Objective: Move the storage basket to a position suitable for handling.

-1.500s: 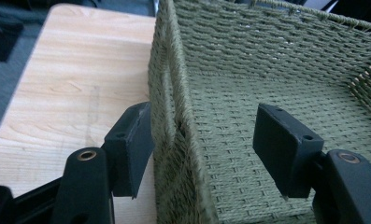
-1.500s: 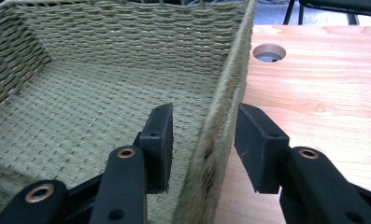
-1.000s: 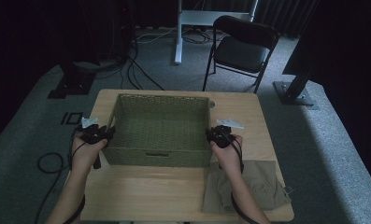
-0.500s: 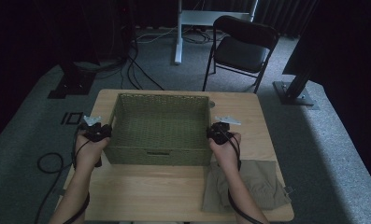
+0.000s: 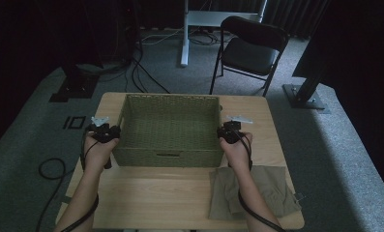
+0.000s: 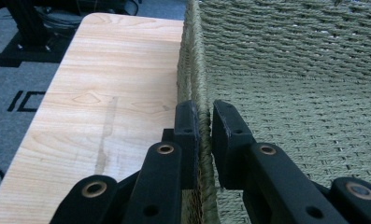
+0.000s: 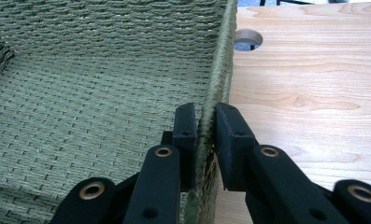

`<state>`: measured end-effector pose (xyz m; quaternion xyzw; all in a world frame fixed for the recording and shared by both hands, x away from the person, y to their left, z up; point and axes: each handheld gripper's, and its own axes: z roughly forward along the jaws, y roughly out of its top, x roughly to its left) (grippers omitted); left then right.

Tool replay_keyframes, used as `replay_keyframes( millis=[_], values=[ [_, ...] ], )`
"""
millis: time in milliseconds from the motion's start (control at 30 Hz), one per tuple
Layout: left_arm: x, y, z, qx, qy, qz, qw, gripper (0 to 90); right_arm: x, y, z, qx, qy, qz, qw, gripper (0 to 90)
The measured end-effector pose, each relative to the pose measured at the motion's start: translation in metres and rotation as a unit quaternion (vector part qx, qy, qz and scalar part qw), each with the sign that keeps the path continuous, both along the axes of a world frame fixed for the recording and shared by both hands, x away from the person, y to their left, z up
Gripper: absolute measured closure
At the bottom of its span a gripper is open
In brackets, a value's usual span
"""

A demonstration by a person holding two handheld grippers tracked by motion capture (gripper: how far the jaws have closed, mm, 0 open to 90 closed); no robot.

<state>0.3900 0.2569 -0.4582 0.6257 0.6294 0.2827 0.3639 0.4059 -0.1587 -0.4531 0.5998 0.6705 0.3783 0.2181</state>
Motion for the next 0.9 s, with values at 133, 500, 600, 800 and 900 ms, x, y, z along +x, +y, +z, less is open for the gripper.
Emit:
replay_keyframes(
  millis=[133,500,600,800,900],
  values=[
    [0.003,-0.007,0.000,-0.005,0.000,-0.005,1.0000,81.3,0.001,-0.007,0.000,-0.001,-0.001,-0.005,1.0000,79.2],
    [0.010,-0.037,0.001,-0.010,0.004,-0.028,0.9996,81.6,0.002,-0.037,0.000,-0.002,0.003,-0.029,0.9996,80.0],
    [0.012,-0.046,0.001,-0.010,0.006,-0.032,0.9994,81.6,0.002,-0.045,0.000,-0.004,0.002,-0.035,0.9994,80.2],
    [0.015,-0.060,0.002,-0.012,0.011,-0.045,0.9989,81.6,0.001,-0.061,0.001,-0.005,0.004,-0.044,0.9990,80.4],
    [0.017,-0.068,0.002,-0.013,0.011,-0.050,0.9986,81.5,0.001,-0.070,0.000,-0.003,0.004,-0.048,0.9988,80.5]
  ],
)
